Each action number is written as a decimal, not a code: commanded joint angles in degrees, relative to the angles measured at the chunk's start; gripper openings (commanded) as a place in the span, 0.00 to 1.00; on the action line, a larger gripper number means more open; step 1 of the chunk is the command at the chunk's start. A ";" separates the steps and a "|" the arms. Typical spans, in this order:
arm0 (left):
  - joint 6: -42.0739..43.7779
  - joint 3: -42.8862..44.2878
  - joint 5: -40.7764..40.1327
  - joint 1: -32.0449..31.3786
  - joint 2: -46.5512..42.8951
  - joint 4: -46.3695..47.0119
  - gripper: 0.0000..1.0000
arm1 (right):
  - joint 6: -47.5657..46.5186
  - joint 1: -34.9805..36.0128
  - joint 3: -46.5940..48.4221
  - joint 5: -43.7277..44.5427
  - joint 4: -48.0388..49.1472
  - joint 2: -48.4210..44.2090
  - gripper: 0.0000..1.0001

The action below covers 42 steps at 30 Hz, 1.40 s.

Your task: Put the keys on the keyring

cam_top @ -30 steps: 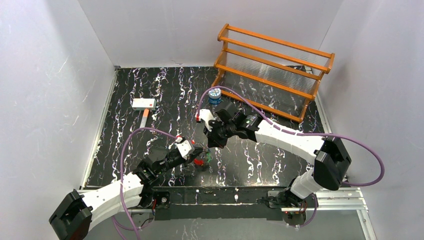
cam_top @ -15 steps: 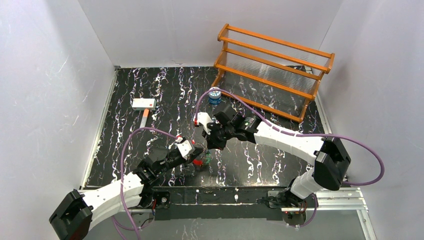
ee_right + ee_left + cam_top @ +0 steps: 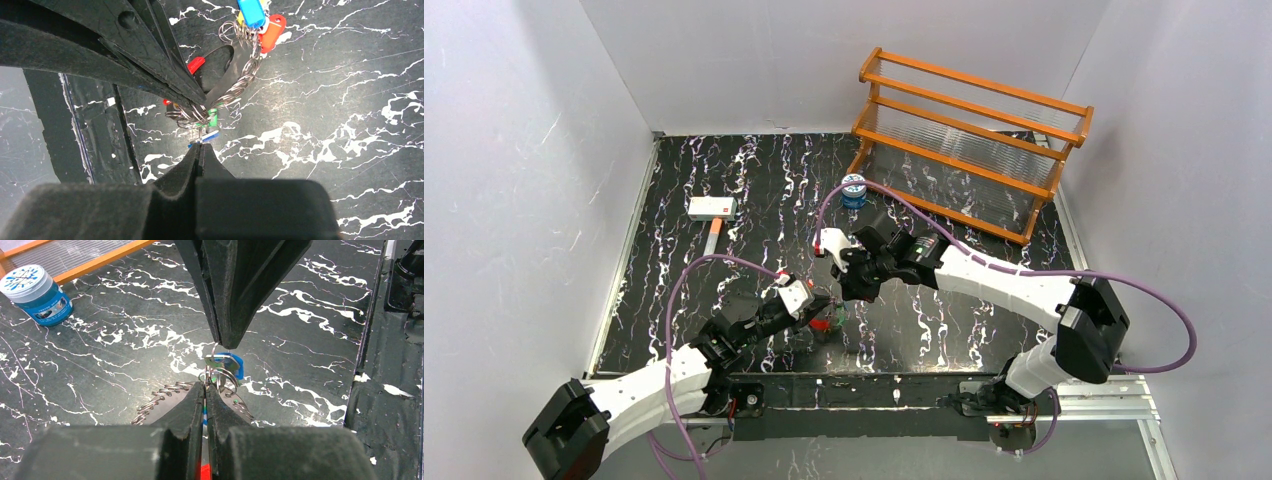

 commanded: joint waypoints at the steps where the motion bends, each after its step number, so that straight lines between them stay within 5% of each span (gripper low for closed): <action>1: 0.06 1.17 0.36 -0.16 0.19 1.44 0.00 | -1.05 0.37 -0.17 -2.39 0.41 -1.50 0.01; 42: -0.30 0.86 0.65 -0.18 0.03 1.75 0.00 | -1.70 1.62 0.19 2.54 1.97 -2.07 0.01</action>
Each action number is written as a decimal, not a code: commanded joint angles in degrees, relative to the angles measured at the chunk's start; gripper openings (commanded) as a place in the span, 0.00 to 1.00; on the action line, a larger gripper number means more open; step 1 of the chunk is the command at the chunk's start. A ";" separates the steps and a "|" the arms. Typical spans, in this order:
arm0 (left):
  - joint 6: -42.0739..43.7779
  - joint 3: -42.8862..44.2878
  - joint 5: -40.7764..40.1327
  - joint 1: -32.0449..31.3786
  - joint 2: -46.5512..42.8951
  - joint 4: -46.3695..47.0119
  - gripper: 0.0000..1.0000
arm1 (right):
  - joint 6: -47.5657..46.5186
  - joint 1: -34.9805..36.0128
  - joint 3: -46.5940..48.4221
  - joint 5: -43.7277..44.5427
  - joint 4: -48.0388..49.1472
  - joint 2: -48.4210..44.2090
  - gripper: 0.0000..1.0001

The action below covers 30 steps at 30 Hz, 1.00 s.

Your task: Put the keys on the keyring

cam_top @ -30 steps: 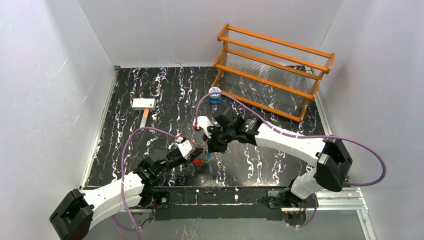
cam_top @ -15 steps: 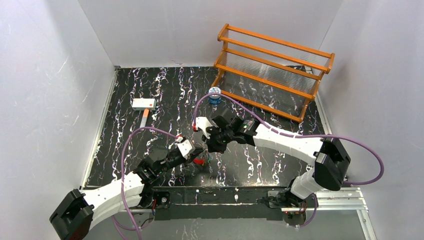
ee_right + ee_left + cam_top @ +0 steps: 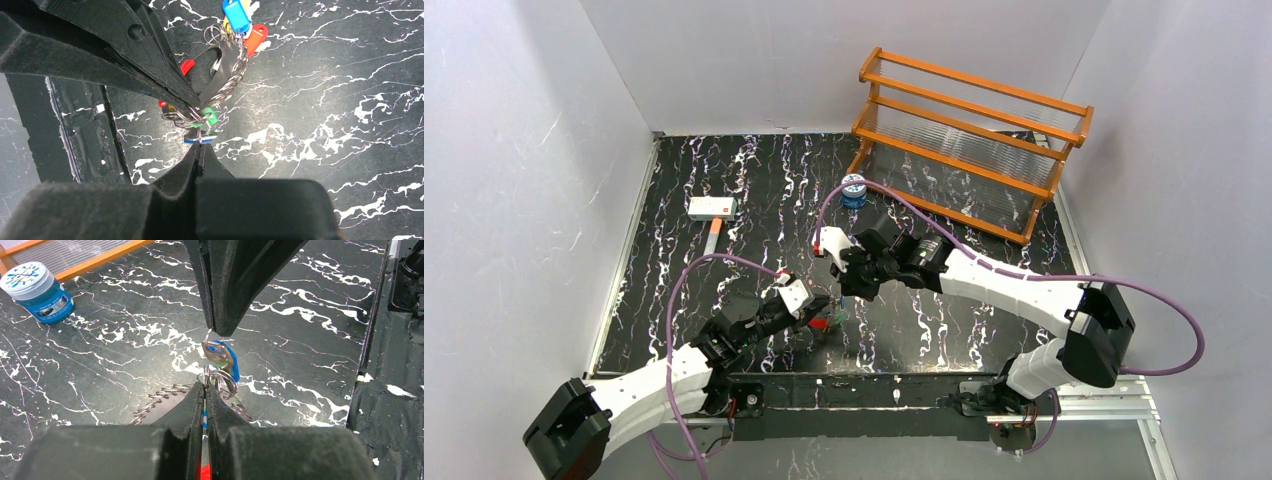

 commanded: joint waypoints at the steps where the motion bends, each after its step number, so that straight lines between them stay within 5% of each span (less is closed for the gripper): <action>1: -0.25 0.86 0.60 -0.21 -0.70 1.37 0.00 | -1.63 0.18 0.04 -2.56 0.87 0.05 0.01; 30: -0.35 0.86 0.68 -0.20 -0.46 1.46 0.00 | -0.43 1.06 2.71 -0.86 1.68 3.02 0.01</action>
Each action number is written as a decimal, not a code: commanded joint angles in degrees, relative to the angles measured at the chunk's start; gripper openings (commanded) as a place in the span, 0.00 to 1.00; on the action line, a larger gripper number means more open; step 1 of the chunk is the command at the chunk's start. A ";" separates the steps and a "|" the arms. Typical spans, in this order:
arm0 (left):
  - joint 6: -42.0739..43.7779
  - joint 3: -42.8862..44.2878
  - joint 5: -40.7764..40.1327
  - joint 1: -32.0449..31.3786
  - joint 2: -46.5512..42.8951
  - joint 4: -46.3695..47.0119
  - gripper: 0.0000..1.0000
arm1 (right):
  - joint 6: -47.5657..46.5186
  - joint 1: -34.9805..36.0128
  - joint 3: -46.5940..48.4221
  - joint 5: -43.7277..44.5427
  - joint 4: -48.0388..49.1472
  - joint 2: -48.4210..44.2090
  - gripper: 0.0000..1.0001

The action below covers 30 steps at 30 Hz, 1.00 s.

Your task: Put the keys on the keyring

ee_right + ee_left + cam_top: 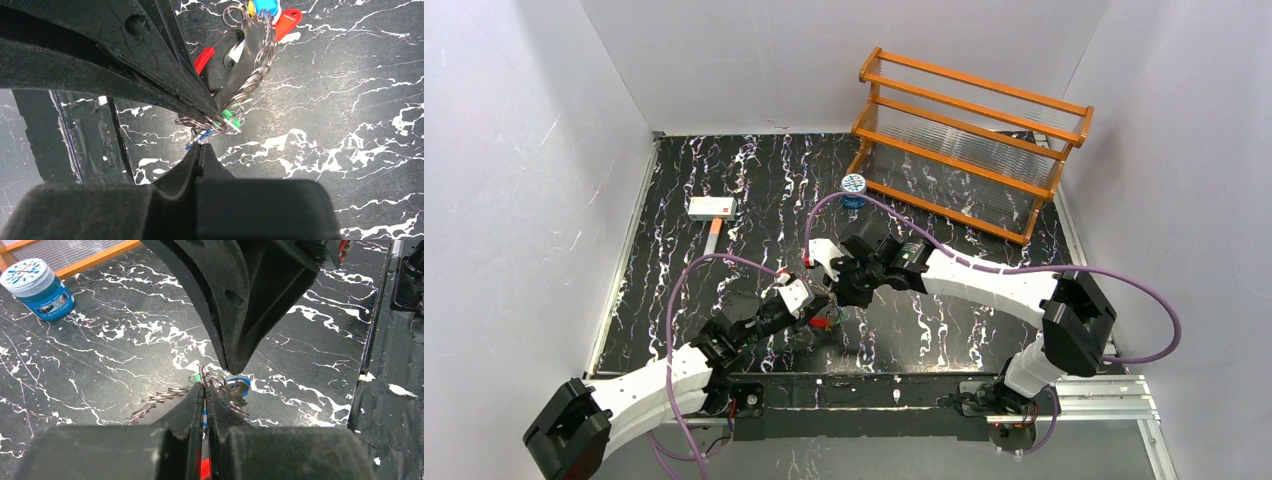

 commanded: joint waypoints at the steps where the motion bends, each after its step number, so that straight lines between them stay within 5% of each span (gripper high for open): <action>1: -0.24 0.86 0.75 -0.16 -0.44 1.83 0.00 | 0.73 0.11 2.12 1.68 2.04 -2.78 0.01; 12: -0.26 1.03 0.86 -0.14 -0.38 1.83 0.00 | 1.78 0.11 -0.78 7.14 4.75 -7.12 0.01; 30: -0.29 1.21 0.64 -0.19 -0.65 1.83 0.00 | -1.29 0.15 -2.26 -0.20 4.09 -3.95 0.01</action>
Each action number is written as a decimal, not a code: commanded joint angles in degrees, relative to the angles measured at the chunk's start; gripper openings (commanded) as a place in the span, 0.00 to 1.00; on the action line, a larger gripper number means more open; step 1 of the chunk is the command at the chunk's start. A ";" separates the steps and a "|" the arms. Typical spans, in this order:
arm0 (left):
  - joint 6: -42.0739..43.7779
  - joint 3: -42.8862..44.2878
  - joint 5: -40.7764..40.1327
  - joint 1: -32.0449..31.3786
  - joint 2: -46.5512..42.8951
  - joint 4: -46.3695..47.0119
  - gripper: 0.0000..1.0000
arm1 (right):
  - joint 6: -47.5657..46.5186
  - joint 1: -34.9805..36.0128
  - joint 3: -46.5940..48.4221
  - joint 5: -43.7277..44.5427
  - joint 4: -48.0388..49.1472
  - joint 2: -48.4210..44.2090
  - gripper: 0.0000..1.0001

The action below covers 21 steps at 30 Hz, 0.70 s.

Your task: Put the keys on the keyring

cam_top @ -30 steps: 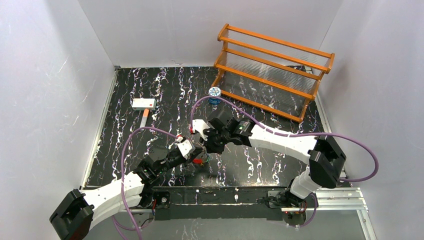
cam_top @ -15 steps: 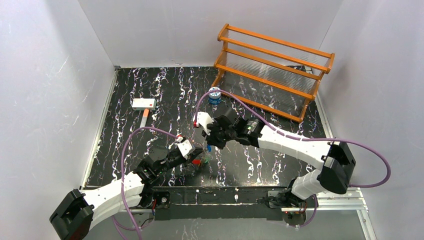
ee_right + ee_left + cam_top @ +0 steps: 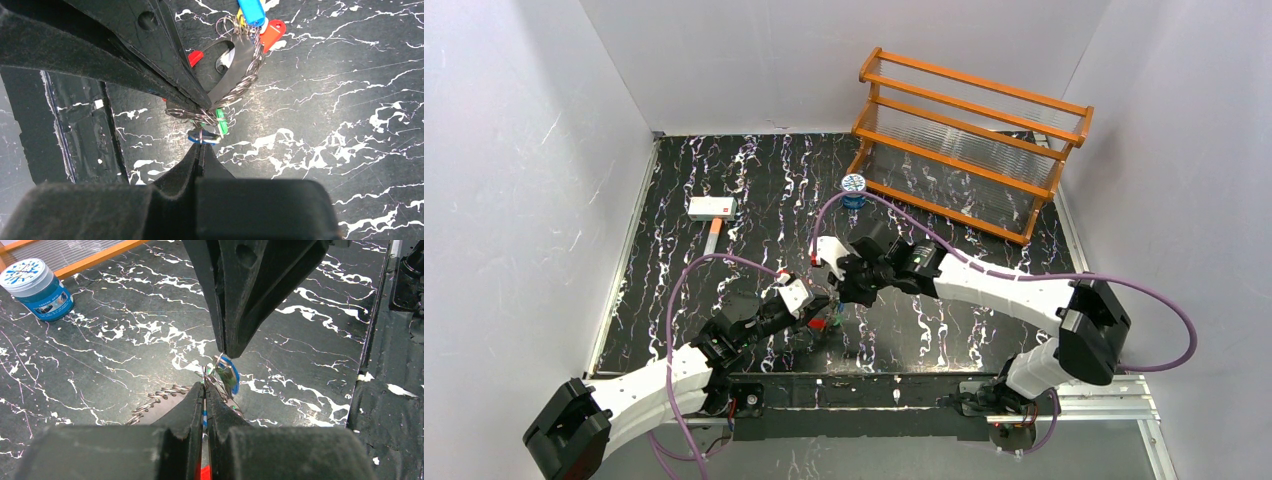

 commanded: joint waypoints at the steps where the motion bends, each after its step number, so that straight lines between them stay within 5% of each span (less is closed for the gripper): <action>1: -0.10 1.21 0.60 -0.21 -0.67 1.83 0.00 | -0.59 0.06 0.99 -1.19 1.10 0.91 0.01; 21: -0.32 0.95 0.77 -0.20 -0.56 1.84 0.00 | 2.60 0.05 3.48 2.47 2.57 0.96 0.01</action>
